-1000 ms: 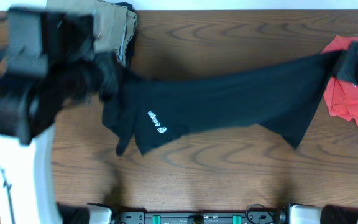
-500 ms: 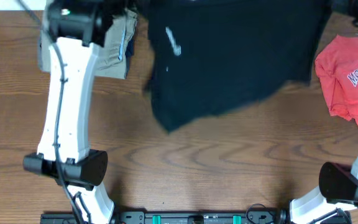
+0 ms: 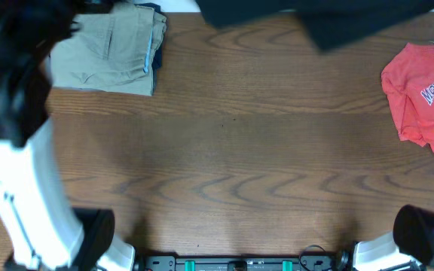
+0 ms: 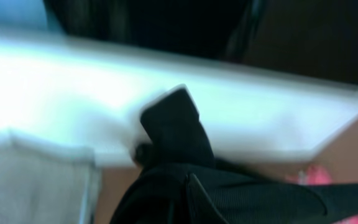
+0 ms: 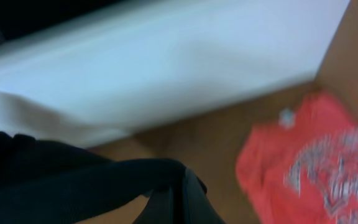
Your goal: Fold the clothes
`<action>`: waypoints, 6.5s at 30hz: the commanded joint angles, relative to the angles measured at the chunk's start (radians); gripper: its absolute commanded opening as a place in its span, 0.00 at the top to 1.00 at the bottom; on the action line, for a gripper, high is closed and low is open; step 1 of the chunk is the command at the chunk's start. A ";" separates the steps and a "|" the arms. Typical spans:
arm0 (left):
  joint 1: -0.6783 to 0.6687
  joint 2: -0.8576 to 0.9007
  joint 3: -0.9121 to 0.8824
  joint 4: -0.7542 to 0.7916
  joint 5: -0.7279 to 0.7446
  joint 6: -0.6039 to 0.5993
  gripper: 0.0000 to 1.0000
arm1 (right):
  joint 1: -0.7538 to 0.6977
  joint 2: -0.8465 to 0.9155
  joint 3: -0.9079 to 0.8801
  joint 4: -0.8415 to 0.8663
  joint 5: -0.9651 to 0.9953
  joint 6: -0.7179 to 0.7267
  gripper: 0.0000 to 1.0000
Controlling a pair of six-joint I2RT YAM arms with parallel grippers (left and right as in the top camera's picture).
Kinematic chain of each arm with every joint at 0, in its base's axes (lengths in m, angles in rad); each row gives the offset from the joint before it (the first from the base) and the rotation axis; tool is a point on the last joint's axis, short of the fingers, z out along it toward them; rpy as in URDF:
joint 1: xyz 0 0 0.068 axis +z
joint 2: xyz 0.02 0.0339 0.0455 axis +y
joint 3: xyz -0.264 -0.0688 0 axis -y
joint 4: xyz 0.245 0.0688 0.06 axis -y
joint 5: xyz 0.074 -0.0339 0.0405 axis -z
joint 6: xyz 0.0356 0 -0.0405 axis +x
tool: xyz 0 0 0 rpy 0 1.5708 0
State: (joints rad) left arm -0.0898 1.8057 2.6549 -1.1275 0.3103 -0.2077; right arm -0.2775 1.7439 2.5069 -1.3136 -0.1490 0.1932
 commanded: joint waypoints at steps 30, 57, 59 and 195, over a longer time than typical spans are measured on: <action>-0.014 0.000 -0.414 -0.562 0.040 0.057 0.94 | 0.011 -0.164 -0.542 -0.276 0.010 0.019 0.99; -0.014 -0.537 -1.279 -0.547 -0.068 -0.038 0.37 | 0.011 -0.703 -1.477 -0.056 -0.125 0.018 0.01; -0.014 -0.550 -1.309 -0.547 -0.068 -0.038 0.13 | 0.011 -0.703 -1.477 -0.039 -0.125 0.018 0.01; 0.254 0.061 -1.325 -0.027 -0.151 -0.204 0.01 | -0.007 0.116 -1.296 0.760 0.185 0.137 0.99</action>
State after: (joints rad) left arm 0.1768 1.8618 1.3319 -1.1492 0.0994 -0.4191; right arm -0.2546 1.8553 1.1149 -0.5465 0.0143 0.3740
